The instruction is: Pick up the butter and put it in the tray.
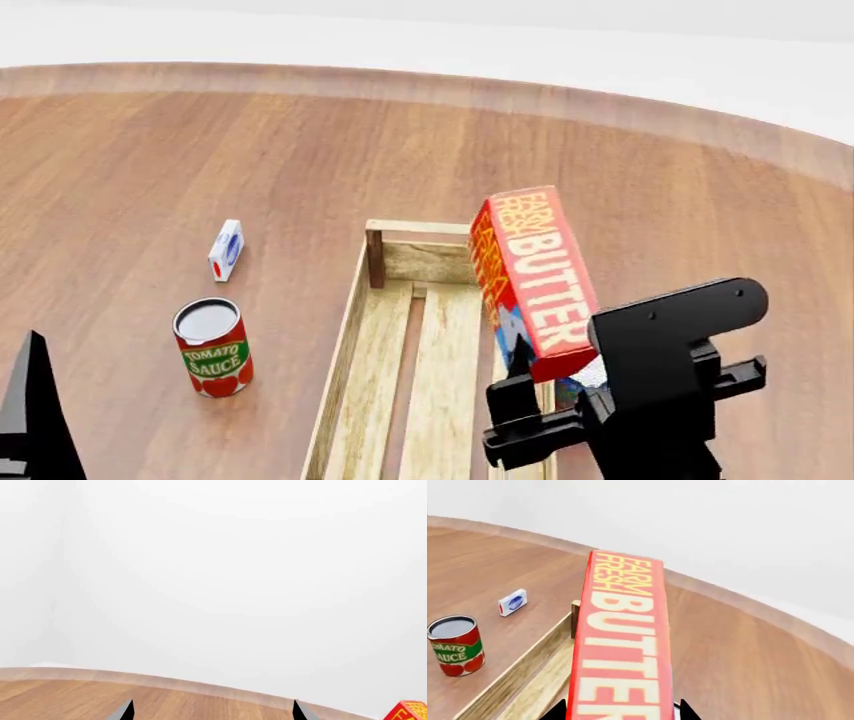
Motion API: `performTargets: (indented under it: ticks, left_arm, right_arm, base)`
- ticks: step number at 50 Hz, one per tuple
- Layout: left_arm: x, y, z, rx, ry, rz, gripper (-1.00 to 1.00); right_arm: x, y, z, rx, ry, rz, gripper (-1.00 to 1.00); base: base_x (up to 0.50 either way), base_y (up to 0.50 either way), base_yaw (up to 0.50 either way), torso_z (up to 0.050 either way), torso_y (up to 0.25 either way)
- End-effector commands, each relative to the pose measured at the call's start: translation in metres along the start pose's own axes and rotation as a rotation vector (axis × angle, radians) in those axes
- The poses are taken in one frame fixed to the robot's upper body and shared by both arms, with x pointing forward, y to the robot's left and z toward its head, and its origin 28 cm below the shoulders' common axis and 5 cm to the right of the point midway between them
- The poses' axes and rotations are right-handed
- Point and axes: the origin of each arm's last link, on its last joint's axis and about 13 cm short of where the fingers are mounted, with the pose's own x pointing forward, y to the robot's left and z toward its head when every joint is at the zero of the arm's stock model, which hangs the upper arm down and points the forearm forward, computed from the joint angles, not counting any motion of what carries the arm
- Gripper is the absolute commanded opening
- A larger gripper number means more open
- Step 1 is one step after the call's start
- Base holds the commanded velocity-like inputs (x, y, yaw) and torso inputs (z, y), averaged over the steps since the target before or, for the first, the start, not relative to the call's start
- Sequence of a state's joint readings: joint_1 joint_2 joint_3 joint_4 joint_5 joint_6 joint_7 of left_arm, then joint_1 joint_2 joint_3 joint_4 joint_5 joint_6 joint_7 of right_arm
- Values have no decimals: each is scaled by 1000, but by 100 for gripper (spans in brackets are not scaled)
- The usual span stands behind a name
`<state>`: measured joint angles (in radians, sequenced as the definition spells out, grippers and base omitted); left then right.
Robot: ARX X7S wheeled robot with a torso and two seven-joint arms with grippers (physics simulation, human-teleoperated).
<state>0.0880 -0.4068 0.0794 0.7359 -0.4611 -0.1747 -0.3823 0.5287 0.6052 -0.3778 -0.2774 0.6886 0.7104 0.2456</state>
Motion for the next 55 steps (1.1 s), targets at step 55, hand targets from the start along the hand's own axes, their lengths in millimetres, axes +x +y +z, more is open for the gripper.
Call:
performTargets:
  ticks: [55]
  left_arm:
    - [1, 3, 3, -10, -6, 12, 100]
  right_arm:
    - [100, 110, 26, 17, 119, -441, -100]
  base:
    - [0, 0, 0, 0, 1]
